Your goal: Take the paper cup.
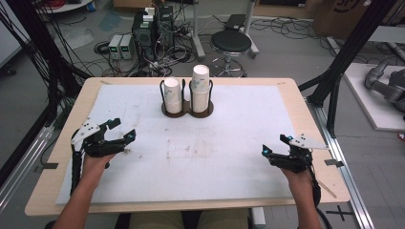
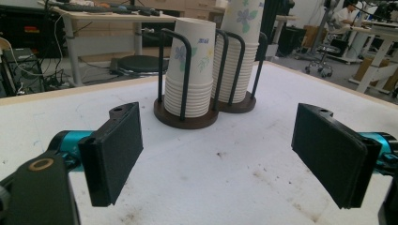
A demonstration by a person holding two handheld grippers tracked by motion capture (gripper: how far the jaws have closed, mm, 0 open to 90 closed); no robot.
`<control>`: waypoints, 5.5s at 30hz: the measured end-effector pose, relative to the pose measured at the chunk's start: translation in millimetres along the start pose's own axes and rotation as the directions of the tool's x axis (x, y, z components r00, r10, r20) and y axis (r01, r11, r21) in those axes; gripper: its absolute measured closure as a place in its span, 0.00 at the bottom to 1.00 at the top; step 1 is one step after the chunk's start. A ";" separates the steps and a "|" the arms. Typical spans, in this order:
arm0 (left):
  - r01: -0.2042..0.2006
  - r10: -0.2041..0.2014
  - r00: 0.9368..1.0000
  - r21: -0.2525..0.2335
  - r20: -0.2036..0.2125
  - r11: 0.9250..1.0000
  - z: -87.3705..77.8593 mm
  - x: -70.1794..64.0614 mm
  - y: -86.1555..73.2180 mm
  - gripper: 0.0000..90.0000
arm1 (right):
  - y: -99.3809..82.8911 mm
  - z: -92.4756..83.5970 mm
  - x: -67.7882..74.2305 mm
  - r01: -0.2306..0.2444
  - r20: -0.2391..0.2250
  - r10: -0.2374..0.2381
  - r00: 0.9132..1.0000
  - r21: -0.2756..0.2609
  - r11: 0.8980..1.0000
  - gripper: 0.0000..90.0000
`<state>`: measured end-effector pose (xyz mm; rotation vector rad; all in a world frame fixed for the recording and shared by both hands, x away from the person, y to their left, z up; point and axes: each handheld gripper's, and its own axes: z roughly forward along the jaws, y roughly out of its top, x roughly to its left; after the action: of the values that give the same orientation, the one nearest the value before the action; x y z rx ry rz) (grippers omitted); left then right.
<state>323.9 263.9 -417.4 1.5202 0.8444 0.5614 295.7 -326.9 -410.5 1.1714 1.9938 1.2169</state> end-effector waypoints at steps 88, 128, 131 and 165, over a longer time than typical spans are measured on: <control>-0.123 0.122 0.992 0.060 0.027 0.991 -51.0 44.9 153.5 0.20 | -25.2 -34.4 14.1 -0.009 -0.038 0.011 0.999 0.039 0.999 0.19; -0.103 0.072 0.982 0.175 0.174 0.979 159.6 26.7 174.4 0.20 | 5.6 -4.2 20.3 0.024 -0.109 -0.022 0.994 0.022 0.999 0.19; -0.106 0.073 0.983 0.194 0.169 0.975 170.4 26.0 166.9 0.19 | 5.8 0.1 21.4 0.020 -0.124 -0.017 0.992 0.029 0.999 0.19; -0.059 0.026 0.994 0.321 0.104 0.945 221.0 33.0 95.4 0.30 | -4.0 -7.1 20.1 0.008 -0.129 -0.002 0.992 0.043 0.999 0.19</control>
<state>531.4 152.4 -357.8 1.8543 0.8586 0.3864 278.8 -313.3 -410.7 1.1338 2.1259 1.2817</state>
